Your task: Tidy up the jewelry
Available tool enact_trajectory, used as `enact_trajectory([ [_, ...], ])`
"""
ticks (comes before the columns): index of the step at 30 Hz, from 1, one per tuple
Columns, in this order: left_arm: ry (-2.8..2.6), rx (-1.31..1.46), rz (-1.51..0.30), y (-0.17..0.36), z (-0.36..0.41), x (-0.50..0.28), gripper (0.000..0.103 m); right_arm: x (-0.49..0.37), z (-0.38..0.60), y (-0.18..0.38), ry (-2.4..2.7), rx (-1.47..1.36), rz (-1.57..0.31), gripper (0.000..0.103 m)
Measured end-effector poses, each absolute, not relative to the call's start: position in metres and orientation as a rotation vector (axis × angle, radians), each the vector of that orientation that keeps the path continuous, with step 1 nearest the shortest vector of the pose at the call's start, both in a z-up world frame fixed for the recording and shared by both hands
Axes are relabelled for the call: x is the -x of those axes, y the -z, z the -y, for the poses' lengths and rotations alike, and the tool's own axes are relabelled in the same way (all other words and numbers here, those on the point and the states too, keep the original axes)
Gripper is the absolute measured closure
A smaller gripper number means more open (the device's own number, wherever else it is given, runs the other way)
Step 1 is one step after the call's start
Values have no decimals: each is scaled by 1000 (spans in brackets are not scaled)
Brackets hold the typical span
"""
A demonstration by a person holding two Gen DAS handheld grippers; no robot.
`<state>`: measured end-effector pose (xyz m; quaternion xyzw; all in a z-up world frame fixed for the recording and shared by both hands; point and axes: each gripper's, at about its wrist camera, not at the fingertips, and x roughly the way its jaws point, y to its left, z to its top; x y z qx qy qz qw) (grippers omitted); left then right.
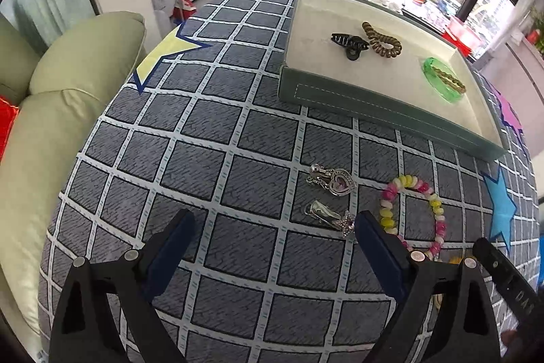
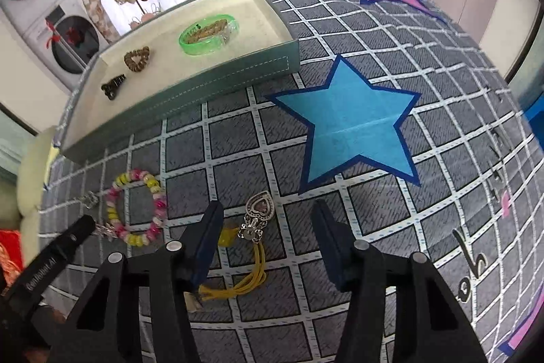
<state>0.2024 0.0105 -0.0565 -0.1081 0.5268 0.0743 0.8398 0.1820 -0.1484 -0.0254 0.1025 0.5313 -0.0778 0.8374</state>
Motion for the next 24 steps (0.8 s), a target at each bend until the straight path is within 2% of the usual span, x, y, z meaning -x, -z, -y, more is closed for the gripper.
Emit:
enact_trajectory([
  [1,-158,231,-1109,56,-9,-203,3,-182,145,26,178,-190,-1122,54],
  [4,-153,216,-1097,51,0,-202,12,-180,138,27,192,-123,-1113,68],
  [6,-136,208,-1091,49,4,-201,21,-178,135,26,177,-101,-1106,85],
  [8,-103,203,-1086,47,7,-199,30,-176,135,26,168,-94,-1105,85],
  [9,-88,200,-1084,46,8,-198,38,-174,136,26,163,-96,-1103,85],
  [13,-2,175,-1064,41,13,-195,77,-170,145,25,138,-151,-1098,85],
  [15,43,178,-1052,41,13,-190,78,-166,151,23,120,-197,-1088,85],
  [16,73,188,-1046,41,10,-188,86,-165,153,23,111,-217,-1082,85],
  [24,232,206,-1001,36,-6,-170,87,-153,171,8,52,-333,-1021,85],
])
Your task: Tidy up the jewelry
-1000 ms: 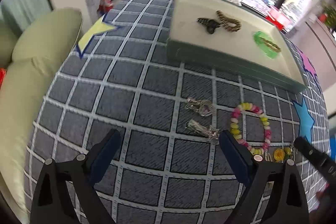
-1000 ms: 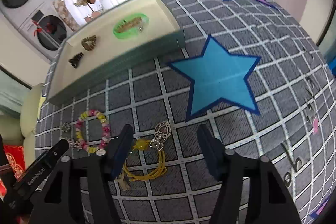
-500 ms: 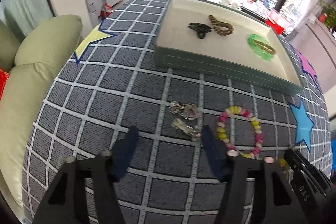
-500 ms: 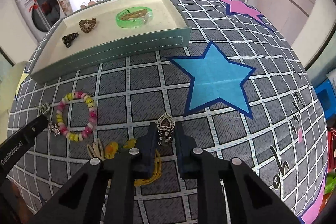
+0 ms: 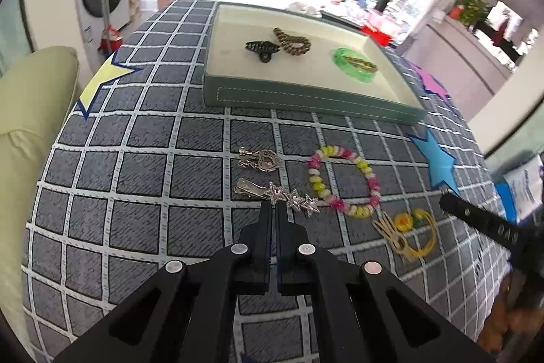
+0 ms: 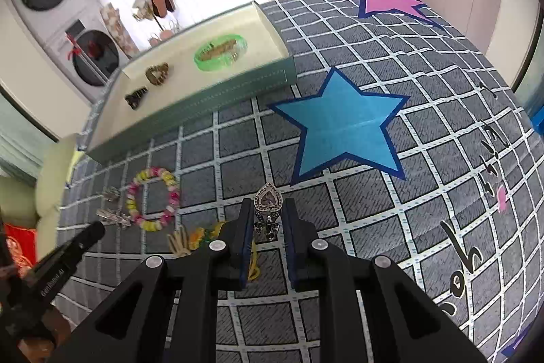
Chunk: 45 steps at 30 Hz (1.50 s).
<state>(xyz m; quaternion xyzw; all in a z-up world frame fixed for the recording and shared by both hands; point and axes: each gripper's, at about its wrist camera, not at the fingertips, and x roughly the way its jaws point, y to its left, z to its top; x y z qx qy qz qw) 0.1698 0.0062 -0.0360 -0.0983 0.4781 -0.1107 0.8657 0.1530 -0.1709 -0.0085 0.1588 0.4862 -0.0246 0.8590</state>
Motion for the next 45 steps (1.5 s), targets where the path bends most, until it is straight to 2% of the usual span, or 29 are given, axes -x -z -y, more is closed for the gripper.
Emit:
enact_trajectory([
  [4,269,203,-990,29,-11,-165,87,-147,177,3,26,-378,-1006,85],
  [10,216,53,-903,15,-9,-161,87,-138,183,-6,-11,-421,-986,85],
  [20,262,22,-927,15,-9,-160,85,-125,185,-9,-32,-440,-980,85],
  [21,268,14,-927,15,-6,-159,59,-124,185,-9,-35,-442,-979,85],
  [22,274,4,-929,15,-3,-158,0,-123,185,-9,-37,-442,-978,85],
  [33,351,-281,-840,29,65,-175,0,-113,192,-14,-44,-458,-964,85],
  [34,375,-310,-838,32,71,-177,10,-112,193,-14,-43,-459,-965,85],
  [39,490,-467,-818,50,97,-185,28,-109,199,-13,-36,-469,-965,85],
  [45,608,-531,-840,61,116,-194,28,-110,200,-10,-34,-476,-972,85],
])
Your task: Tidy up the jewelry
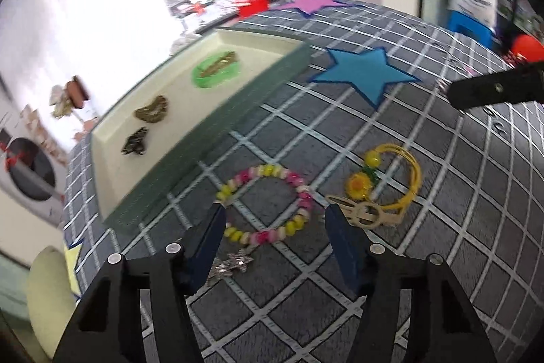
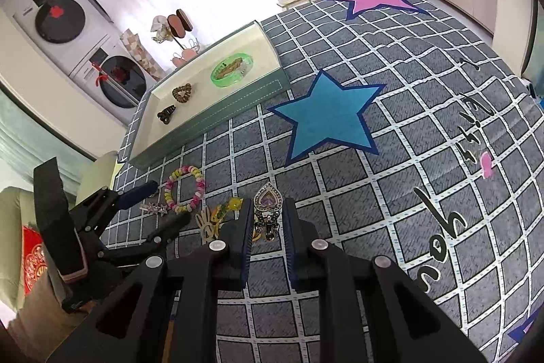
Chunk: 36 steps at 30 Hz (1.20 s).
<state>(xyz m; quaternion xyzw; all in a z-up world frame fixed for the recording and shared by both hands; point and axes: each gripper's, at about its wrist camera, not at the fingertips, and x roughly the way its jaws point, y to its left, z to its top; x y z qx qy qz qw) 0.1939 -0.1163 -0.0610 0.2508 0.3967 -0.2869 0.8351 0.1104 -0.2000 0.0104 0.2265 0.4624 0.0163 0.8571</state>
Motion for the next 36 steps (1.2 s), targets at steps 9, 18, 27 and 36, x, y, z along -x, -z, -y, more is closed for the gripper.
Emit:
enact_trajectory([
  [9,707,-498,-923,62,123,-199,80,-114,193,-13,-51,-461,-973,85],
  [18,685,-306,-870,27,95,-186,80,-125,185,-22,-73,-434,-965,85],
  [27,622,-213,-779,-17,73,-195,80,-154,176,-47,-108,-384,-923,85],
  [36,506,-135,-779,-33,55,-243,80,-215,168,-60,-126,-320,-906,85],
])
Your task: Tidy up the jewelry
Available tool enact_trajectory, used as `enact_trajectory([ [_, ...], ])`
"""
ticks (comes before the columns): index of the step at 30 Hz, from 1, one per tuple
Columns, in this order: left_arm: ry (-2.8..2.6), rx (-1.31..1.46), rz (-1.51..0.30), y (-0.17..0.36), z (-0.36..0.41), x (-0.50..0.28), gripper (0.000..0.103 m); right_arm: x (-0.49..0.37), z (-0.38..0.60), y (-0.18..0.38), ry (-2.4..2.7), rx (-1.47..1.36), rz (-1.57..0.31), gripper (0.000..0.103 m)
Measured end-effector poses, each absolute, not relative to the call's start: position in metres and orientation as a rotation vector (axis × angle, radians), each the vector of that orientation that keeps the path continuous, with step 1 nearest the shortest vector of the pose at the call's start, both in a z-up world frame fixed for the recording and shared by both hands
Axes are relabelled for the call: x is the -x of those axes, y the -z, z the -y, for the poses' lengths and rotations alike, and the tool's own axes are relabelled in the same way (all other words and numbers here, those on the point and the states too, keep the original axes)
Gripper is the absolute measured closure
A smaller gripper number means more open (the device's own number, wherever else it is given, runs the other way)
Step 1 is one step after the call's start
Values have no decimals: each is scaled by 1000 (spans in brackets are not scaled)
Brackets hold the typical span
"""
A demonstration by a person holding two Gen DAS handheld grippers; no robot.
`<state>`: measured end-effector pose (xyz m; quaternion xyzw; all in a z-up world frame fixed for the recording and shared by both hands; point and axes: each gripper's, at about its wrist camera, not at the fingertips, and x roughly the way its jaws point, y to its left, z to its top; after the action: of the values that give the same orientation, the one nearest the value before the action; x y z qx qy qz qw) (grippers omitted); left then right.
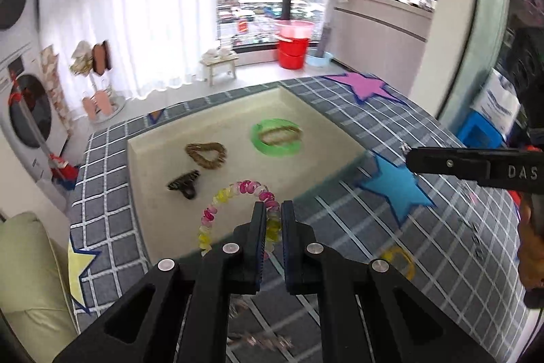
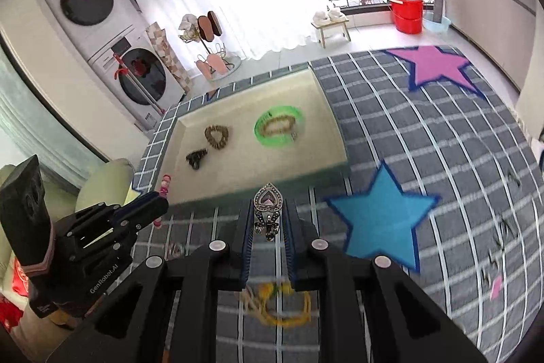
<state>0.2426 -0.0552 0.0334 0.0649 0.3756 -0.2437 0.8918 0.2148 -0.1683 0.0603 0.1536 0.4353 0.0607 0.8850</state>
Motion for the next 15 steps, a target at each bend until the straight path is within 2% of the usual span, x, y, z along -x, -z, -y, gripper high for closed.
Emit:
enact_trajectory([
  [7,430,-66,-796,-29,47,-284,80,-267,159,-50,-129,-282,-926,85],
  [15,346,-40,-878,1,47,-320,80,-312,144,-16,-140,-255,-1011,85],
])
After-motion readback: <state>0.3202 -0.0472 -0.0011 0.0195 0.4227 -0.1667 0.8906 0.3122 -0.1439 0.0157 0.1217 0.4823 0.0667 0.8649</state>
